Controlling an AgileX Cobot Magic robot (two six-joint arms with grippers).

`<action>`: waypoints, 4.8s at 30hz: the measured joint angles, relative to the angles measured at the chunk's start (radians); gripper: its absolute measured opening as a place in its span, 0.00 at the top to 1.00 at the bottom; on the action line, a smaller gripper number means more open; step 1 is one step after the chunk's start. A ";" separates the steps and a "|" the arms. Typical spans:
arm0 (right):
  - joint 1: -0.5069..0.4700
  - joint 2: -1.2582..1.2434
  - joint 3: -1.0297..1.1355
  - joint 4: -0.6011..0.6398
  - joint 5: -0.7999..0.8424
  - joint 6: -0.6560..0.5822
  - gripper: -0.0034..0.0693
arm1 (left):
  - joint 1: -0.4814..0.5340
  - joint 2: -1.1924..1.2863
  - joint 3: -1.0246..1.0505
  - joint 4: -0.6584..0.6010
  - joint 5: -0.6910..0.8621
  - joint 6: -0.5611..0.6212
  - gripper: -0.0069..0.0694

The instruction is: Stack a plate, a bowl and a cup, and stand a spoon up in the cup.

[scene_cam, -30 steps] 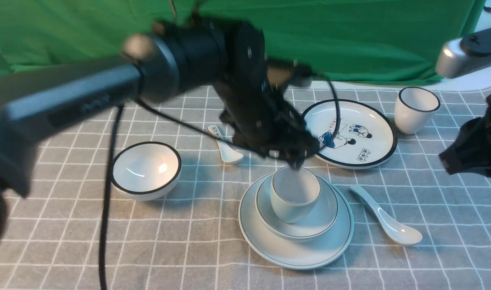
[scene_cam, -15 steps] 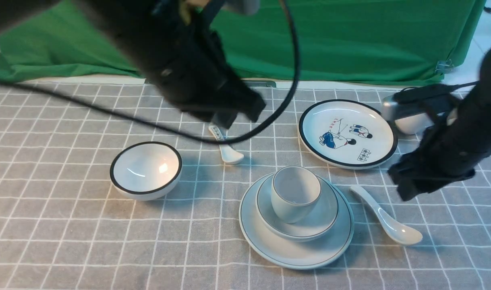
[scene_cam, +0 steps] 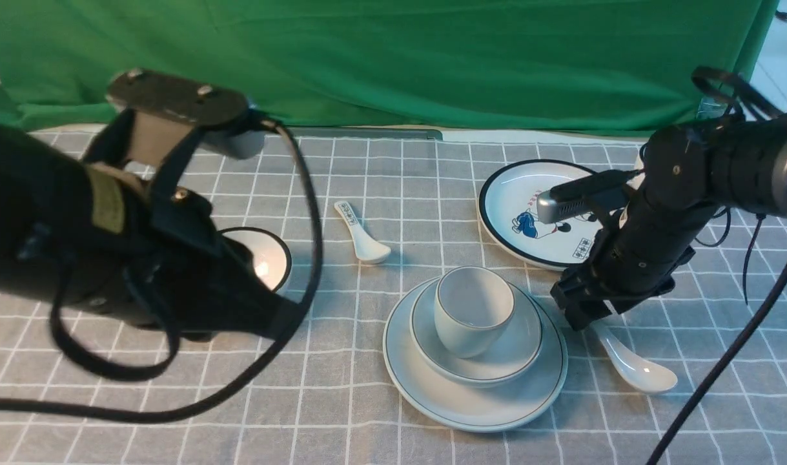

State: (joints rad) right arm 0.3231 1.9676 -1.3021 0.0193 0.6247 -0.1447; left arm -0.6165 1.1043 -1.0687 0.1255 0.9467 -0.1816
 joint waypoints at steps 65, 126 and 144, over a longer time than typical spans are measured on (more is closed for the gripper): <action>0.323 -0.239 0.598 0.026 -1.507 0.174 0.59 | 0.000 -0.044 0.003 0.088 -0.095 -0.031 0.90; 0.099 -1.844 0.768 -0.060 -0.318 0.188 0.81 | 0.000 -0.896 0.726 0.173 -0.751 -0.184 0.90; 0.099 -1.845 0.768 -0.061 -0.317 0.188 0.76 | 0.570 -1.103 1.071 -0.202 -0.806 0.281 0.89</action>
State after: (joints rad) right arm 0.4218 0.1229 -0.5338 -0.0420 0.3073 0.0437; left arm -0.0464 0.0011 0.0025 -0.0763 0.1405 0.0990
